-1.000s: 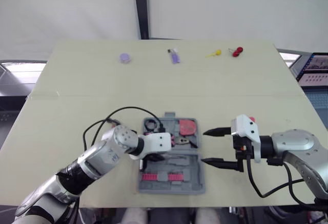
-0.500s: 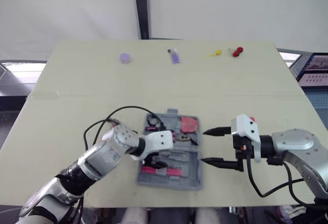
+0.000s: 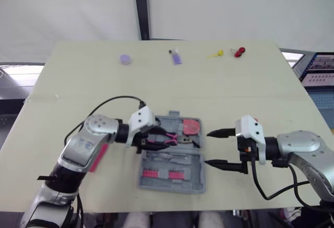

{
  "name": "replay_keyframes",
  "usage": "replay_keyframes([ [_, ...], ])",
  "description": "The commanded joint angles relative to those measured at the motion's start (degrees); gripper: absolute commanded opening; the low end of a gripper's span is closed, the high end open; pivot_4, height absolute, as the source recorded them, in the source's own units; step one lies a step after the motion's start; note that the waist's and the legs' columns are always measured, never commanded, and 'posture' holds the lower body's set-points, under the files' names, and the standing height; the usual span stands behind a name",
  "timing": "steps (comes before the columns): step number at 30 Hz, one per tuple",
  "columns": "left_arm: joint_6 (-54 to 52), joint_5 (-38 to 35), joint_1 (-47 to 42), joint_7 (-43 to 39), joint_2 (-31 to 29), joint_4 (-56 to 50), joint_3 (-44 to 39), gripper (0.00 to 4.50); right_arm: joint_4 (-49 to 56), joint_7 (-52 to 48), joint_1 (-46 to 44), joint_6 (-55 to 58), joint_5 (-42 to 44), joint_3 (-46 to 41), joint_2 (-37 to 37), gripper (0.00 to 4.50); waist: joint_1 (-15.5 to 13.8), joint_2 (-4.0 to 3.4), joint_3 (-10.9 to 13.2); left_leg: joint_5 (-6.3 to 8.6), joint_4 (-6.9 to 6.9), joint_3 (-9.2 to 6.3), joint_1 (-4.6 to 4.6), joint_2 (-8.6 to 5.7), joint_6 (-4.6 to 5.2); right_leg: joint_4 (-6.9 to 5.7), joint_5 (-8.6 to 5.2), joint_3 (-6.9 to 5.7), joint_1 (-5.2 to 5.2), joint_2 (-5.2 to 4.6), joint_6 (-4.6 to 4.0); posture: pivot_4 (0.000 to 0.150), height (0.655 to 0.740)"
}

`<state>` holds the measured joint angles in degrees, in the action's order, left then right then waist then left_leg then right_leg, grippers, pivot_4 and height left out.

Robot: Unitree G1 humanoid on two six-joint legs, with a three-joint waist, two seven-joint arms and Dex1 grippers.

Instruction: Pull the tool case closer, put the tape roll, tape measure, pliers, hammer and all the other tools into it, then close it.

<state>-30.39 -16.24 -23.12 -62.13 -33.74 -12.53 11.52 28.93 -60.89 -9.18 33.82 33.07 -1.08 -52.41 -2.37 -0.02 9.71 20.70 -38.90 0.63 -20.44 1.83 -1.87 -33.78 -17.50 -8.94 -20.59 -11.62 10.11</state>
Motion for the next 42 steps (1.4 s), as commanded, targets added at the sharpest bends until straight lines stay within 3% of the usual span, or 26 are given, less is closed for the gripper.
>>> replay_keyframes([
  [1,9.37,-0.15,3.95,-2.29,0.19,2.56,-0.45,0.69,0.88,0.5,-0.49,-0.24,0.75,-1.92,0.03,4.5,-0.14,0.0,0.0,0.0,-0.01,0.0,0.0,0.0,0.0,0.0,0.0,0.0,0.01,0.0,0.0,0.15,0.74],
  [2,11.32,0.36,4.83,-2.31,0.34,3.72,-0.28,0.21,0.9,0.58,-0.48,-0.2,0.76,-1.95,0.03,4.5,-0.2,0.0,0.0,0.0,-0.02,0.0,0.0,0.0,0.0,-0.01,0.0,0.0,0.01,0.0,0.0,0.15,0.74],
  [3,13.01,0.79,5.37,-2.27,0.46,4.7,-0.17,0.03,0.92,0.62,-0.47,-0.17,0.78,-1.96,0.01,4.5,-0.3,0.0,0.0,0.0,-0.03,0.0,0.0,0.0,0.0,0.0,0.0,0.0,0.01,-0.01,0.0,0.15,0.74],
  [18,26.86,8.09,6.93,0.02,3.88,16.49,3.85,0.03,1.45,0.42,0.52,0.23,1.29,-2.35,-0.62,4.5,-0.39,0.0,0.0,0.03,-0.07,0.01,0.02,0.0,0.02,-0.02,0.01,0.0,0.04,0.0,0.01,0.15,0.74],
  [42,26.79,13.05,5.86,3.01,5.94,18.83,6.35,0.03,1.98,0.49,0.86,0.96,1.45,-2.67,-0.76,4.5,-0.33,0.0,0.0,0.03,-0.07,0.01,0.02,0.0,0.02,-0.02,0.01,0.0,0.04,0.0,0.01,0.15,0.74],
])
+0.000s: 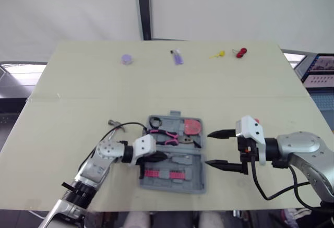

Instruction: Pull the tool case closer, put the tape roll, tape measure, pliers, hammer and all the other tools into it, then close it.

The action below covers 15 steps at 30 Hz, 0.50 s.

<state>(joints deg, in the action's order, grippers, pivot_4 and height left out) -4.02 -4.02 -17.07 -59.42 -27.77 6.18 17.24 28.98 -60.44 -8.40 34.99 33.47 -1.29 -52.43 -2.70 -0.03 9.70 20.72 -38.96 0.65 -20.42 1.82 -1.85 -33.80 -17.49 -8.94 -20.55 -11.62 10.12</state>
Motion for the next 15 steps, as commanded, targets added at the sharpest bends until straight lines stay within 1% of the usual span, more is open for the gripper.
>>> replay_keyframes([
  [1,0.25,0.97,-0.17,0.39,-0.01,0.0,0.73,0.03,1.97,0.04,0.11,-0.16,1.05,-2.48,-0.75,4.5,0.0,0.0,0.0,0.0,0.0,0.0,0.0,0.0,0.0,0.0,0.0,0.0,0.0,0.0,0.0,0.15,0.74],
  [5,0.5,0.12,-0.21,-0.01,0.44,-0.32,0.68,0.03,2.21,0.03,0.34,-0.04,1.12,-2.68,-0.86,4.5,-0.09,0.0,0.0,0.0,0.0,0.0,0.0,0.0,0.0,0.0,0.0,0.0,0.01,0.0,0.0,0.15,0.74],
  [10,-1.53,-4.06,-0.19,-1.53,0.79,-3.5,-1.04,0.03,2.34,-0.22,0.62,0.16,1.2,-3.15,-0.92,4.5,-0.06,0.0,0.0,0.0,0.0,0.0,0.0,0.0,0.0,0.0,0.0,0.0,0.01,0.0,0.0,0.15,0.74],
  [15,-2.54,-3.83,-0.89,-0.78,0.45,-3.67,-1.72,0.03,2.05,-0.16,0.15,0.25,1.12,-2.81,-0.69,4.5,0.01,0.0,0.0,0.0,0.0,-0.01,0.0,0.0,0.0,0.0,0.0,0.0,0.01,0.0,0.0,0.15,0.74],
])
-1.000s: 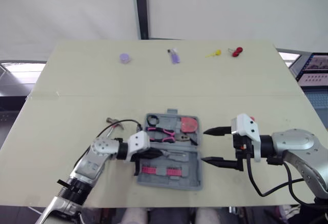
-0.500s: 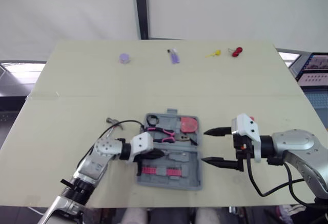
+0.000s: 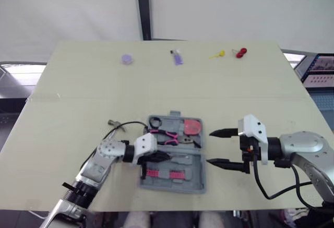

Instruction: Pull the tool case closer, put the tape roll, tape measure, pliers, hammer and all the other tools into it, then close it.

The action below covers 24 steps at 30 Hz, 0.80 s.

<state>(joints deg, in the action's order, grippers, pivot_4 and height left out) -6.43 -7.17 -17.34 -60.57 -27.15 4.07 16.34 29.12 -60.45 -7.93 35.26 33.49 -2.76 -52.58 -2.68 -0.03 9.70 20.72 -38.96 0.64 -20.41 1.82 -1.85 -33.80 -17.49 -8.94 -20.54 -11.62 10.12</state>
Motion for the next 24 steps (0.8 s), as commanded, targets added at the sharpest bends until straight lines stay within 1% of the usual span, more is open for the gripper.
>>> replay_keyframes([
  [1,0.27,0.04,-0.86,0.74,-0.15,-0.69,-0.68,0.03,1.77,-0.12,-0.55,-0.03,1.02,-1.16,-0.44,4.5,-0.05,0.0,0.0,0.0,0.0,0.0,0.0,0.0,0.0,0.0,0.0,0.0,0.0,0.0,0.0,0.15,0.74],
  [5,1.68,2.58,-1.23,2.26,0.27,1.63,0.56,0.03,1.56,-0.17,-0.87,-0.12,0.96,-0.96,-0.28,4.5,-0.05,0.0,0.0,0.0,0.0,0.0,0.0,0.0,0.0,0.0,0.0,0.0,0.0,0.0,0.0,0.15,0.74],
  [11,1.2,3.71,-0.92,3.54,1.2,1.51,1.29,0.03,1.82,-0.18,-0.72,0.13,1.13,-1.23,-0.5,4.5,-0.06,0.0,0.0,0.0,0.0,0.0,0.0,0.0,0.0,0.0,0.0,0.0,0.0,0.0,0.0,0.15,0.74],
  [24,1.7,8.11,-0.67,4.01,-0.42,4.61,4.01,0.03,1.88,-0.1,-0.8,0.36,1.08,-1.42,-0.65,4.5,-0.09,0.0,-0.01,0.0,0.0,0.0,0.02,0.0,0.0,0.01,0.0,0.0,0.03,0.0,0.0,0.15,0.74],
])
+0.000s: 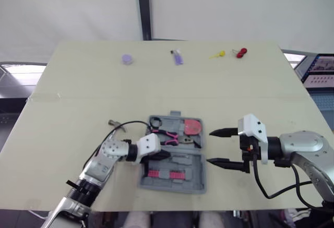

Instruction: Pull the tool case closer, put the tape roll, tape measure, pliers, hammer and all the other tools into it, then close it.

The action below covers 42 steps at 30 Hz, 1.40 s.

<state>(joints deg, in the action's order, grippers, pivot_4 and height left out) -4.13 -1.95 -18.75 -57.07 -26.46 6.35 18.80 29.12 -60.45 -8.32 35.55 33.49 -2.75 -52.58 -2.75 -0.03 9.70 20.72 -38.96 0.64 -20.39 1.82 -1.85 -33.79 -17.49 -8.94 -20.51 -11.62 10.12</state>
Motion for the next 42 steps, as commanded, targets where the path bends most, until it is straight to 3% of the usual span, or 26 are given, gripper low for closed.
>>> replay_keyframes([
  [1,-0.69,3.24,0.7,0.66,-1.26,2.71,1.76,0.03,1.9,-0.07,-0.43,0.09,1.11,-1.45,-0.63,4.5,-0.04,0.0,-0.01,0.0,0.0,0.0,0.01,0.0,0.0,0.0,0.0,0.0,0.01,0.0,0.0,0.15,0.74],
  [19,0.21,8.75,1.22,1.51,-3.99,5.5,8.04,0.03,2.06,0.18,-0.72,0.35,0.82,-1.68,-0.66,4.5,-0.03,-0.21,-0.46,0.01,0.02,0.0,0.13,0.0,0.0,0.02,0.0,0.0,0.15,0.0,0.0,0.15,0.74],
  [26,0.71,3.1,0.19,1.34,-2.09,4.23,3.91,0.03,1.75,0.26,-0.64,0.11,0.76,-1.98,-0.52,4.5,0.0,-0.24,-0.62,0.01,0.06,0.0,0.17,0.0,0.01,0.04,0.0,0.0,0.17,0.0,0.0,0.15,0.74],
  [27,0.19,1.03,-0.12,0.51,-1.87,3.03,2.53,0.42,1.63,0.22,-0.68,0.09,0.85,-2.17,-0.54,4.5,0.03,-0.24,-0.62,0.01,0.05,0.0,0.16,0.0,0.0,0.04,0.0,0.0,0.17,0.0,0.0,0.15,0.74],
  [29,-4.56,-5.58,-0.67,-1.65,-1.53,-1.49,-1.19,0.78,1.25,0.13,-1.07,0.31,1.42,-3.02,-0.64,4.5,0.15,-0.25,-0.58,0.01,0.05,0.0,0.15,0.0,0.0,0.03,0.0,0.0,0.16,0.0,0.0,0.15,0.74],
  [36,-18.6,-18.34,-3.2,-3.46,-7.19,-16.57,-12.49,4.18,-5.24,1.28,-3.22,1.98,4.78,-8.16,0.97,4.5,0.11,-0.22,-0.31,0.01,0.01,-0.06,0.01,0.0,0.0,0.02,0.0,-0.01,0.05,0.0,0.0,0.15,0.74],
  [37,-20.11,-19.39,-3.42,-2.86,-8.53,-17.38,-14.72,4.49,-7.45,1.21,-2.8,1.42,4.16,-9.02,0.88,4.5,0.14,-0.23,-0.3,0.01,0.02,-0.05,0.02,0.0,0.0,0.03,0.0,-0.01,0.06,0.0,0.0,0.15,0.74],
  [42,-24.34,-23.02,-1.11,0.17,-14.75,-17.96,-26.53,4.49,-19.91,1.11,0.89,-3.38,-0.1,-13.87,0.03,4.5,0.36,-0.23,-0.26,0.01,0.11,-0.01,0.04,0.0,0.0,0.06,0.0,-0.01,0.05,0.0,0.0,0.15,0.74],
])
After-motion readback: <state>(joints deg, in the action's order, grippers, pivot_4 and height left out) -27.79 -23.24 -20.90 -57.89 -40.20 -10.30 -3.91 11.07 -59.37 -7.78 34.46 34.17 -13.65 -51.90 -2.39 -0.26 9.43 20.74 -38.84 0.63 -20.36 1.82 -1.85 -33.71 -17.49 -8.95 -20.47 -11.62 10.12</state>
